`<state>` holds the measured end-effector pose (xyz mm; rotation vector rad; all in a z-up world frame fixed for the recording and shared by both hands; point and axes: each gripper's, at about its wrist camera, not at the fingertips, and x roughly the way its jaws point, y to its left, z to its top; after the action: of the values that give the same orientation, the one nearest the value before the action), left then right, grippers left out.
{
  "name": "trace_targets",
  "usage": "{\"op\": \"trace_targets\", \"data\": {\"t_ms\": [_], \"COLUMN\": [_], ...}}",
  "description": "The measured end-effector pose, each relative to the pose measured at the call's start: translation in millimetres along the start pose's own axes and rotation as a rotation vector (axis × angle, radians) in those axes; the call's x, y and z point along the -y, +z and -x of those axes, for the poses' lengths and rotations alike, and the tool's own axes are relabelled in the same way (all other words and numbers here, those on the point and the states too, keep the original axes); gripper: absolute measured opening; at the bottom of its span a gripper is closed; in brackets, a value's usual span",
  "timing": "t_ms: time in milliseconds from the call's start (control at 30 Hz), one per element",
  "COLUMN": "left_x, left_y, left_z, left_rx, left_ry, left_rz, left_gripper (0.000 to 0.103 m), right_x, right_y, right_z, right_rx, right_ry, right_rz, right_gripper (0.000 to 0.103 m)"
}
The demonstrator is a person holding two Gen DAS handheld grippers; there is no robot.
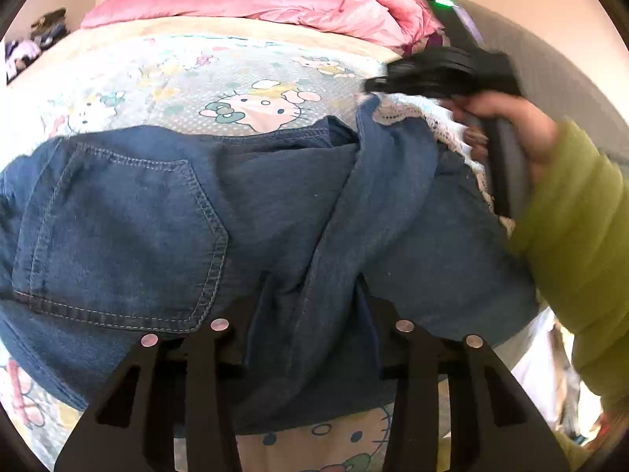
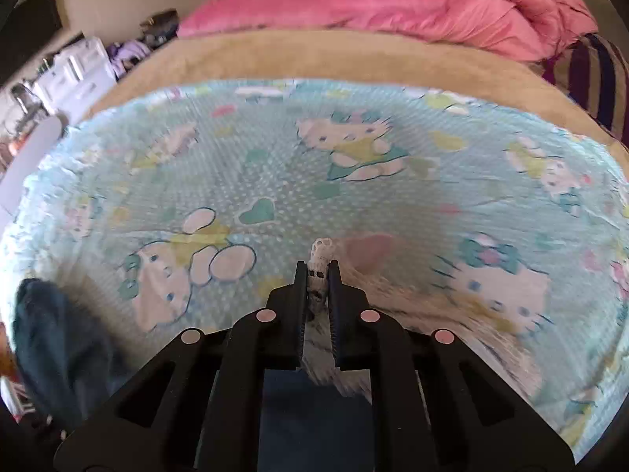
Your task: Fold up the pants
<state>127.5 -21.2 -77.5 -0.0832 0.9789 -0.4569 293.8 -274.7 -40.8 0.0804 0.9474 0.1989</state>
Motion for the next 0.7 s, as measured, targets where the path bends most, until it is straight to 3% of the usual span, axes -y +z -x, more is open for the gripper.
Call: {"op": "trace_targets", "data": {"t_ms": [233,433,533,567,700], "left_x": [7,18,28,31,36], "left_y": [2,6,7,7,7], "left_z": [7,5,9,11,24], "left_rx": [0.034,0.038,0.041,0.044,0.045], "left_ry": [-0.032,-0.027,-0.001,0.011,0.036], "left_rz": [-0.018,-0.083,-0.171,-0.203,-0.29], "left_gripper": [0.04,0.042,0.01,0.005,0.002], "right_x": [53,72,74,74,67], "right_y": [-48,-101,-125,-133,-162], "right_z": [92,152,170,176,192], "right_rx": [0.092,0.118,0.113,0.112,0.09], "right_ry": [0.032,0.03,0.035,0.038,0.037], "right_rz": [-0.141,-0.21,-0.234,-0.238,-0.24], "right_gripper": [0.005,0.005,0.005,0.005,0.005]}}
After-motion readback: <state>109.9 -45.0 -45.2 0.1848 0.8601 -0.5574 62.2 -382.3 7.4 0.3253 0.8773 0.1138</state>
